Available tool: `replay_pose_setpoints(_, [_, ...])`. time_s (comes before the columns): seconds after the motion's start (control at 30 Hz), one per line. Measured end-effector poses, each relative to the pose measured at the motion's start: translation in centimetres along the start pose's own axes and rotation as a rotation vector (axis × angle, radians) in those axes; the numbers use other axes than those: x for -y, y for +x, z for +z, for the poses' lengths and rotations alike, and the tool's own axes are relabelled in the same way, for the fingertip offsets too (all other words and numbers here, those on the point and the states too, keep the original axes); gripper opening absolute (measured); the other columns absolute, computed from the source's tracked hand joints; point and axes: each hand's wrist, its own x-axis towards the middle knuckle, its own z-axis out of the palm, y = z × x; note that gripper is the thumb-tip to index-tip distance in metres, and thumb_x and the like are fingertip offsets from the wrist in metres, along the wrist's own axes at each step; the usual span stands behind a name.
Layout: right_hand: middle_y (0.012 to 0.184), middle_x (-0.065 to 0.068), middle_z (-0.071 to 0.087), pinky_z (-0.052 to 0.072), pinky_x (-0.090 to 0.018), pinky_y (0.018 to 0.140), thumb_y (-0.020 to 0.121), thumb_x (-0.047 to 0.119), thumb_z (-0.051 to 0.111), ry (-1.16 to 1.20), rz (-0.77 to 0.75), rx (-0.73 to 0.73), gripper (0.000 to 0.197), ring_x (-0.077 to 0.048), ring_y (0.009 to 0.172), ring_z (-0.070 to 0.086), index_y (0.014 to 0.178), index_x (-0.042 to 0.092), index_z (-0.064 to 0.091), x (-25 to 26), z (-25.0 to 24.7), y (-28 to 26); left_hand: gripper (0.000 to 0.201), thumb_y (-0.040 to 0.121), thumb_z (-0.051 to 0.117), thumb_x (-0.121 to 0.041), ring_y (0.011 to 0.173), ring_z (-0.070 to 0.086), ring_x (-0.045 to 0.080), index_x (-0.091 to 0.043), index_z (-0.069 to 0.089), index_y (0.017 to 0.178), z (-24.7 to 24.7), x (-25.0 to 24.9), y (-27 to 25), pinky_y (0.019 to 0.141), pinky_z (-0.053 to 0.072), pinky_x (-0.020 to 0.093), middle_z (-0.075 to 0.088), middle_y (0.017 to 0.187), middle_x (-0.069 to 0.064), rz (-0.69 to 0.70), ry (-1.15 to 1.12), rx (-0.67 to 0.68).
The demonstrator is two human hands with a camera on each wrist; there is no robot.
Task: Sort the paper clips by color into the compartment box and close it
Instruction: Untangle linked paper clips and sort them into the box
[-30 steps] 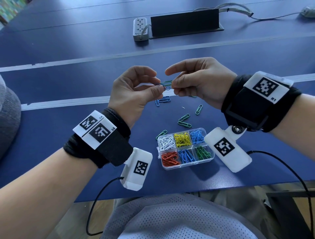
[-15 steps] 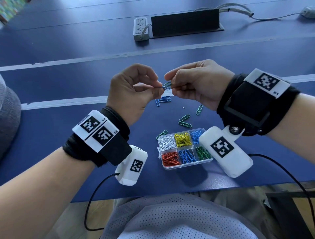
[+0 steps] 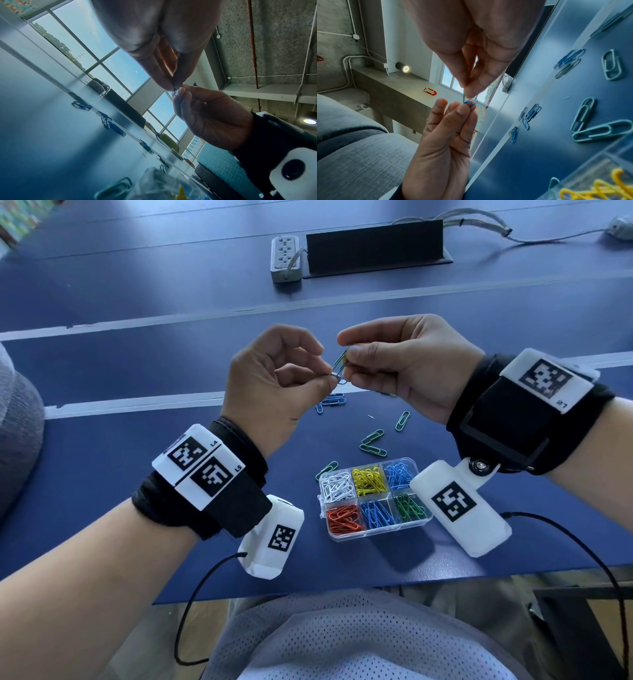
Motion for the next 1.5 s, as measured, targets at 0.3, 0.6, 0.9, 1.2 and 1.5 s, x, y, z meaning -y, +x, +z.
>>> replay_pose_setpoints(0.3, [0.066, -0.004, 0.063, 0.057, -0.02, 0.059, 0.083, -0.006, 0.061, -0.045, -0.008, -0.027, 0.016, -0.01, 0.054, 0.063, 0.082, 0.009, 0.067, -0.11, -0.24, 0.06, 0.04, 0.064, 0.074, 0.012, 0.067, 0.068, 0.007, -0.021, 0.056, 0.079, -0.33, 0.13, 0.06, 0.071, 0.056, 0.022, 0.069, 0.063, -0.01, -0.019, -0.032, -0.02])
replay_pose_setpoints(0.6, [0.07, -0.008, 0.06, 0.06, -0.027, 0.068, 0.087, -0.001, 0.06, -0.164, -0.011, 0.031, 0.015, -0.014, 0.061, 0.061, 0.088, 0.01, 0.069, -0.24, -0.17, -0.06, 0.036, 0.065, 0.073, 0.008, 0.064, 0.065, 0.002, -0.021, 0.056, 0.077, 0.16, -0.06, 0.0, 0.069, 0.055, 0.02, 0.067, 0.064, -0.016, 0.03, 0.003, -0.036])
replay_pose_setpoints(0.9, [0.065, 0.003, 0.069, 0.058, -0.022, 0.062, 0.092, -0.001, 0.054, -0.214, 0.006, 0.138, 0.023, -0.013, 0.061, 0.066, 0.087, 0.015, 0.069, -0.41, 0.26, -0.09, 0.037, 0.066, 0.071, 0.011, 0.064, 0.065, 0.006, -0.021, 0.058, 0.081, 0.27, -0.07, 0.05, 0.068, 0.055, 0.022, 0.069, 0.071, -0.01, 0.014, -0.017, -0.016])
replay_pose_setpoints(1.2, [0.07, -0.004, 0.065, 0.06, -0.026, 0.065, 0.086, 0.001, 0.062, -0.233, -0.001, 0.006, 0.014, -0.014, 0.059, 0.068, 0.085, 0.014, 0.068, -0.34, 0.11, 0.1, 0.03, 0.07, 0.069, 0.01, 0.06, 0.062, 0.011, -0.016, 0.059, 0.08, 0.35, -0.1, -0.19, 0.066, 0.059, 0.029, 0.064, 0.074, 0.001, -0.066, -0.114, -0.065])
replay_pose_setpoints(1.5, [0.06, -0.006, 0.064, 0.061, -0.029, 0.069, 0.084, -0.005, 0.058, -0.093, 0.014, -0.02, 0.014, -0.017, 0.059, 0.068, 0.082, 0.006, 0.066, -0.17, -0.03, 0.1, 0.028, 0.079, 0.06, 0.014, 0.064, 0.064, 0.013, -0.014, 0.058, 0.078, 0.36, -0.36, -0.01, 0.06, 0.057, 0.024, 0.06, 0.072, 0.002, -0.178, -0.259, -0.112])
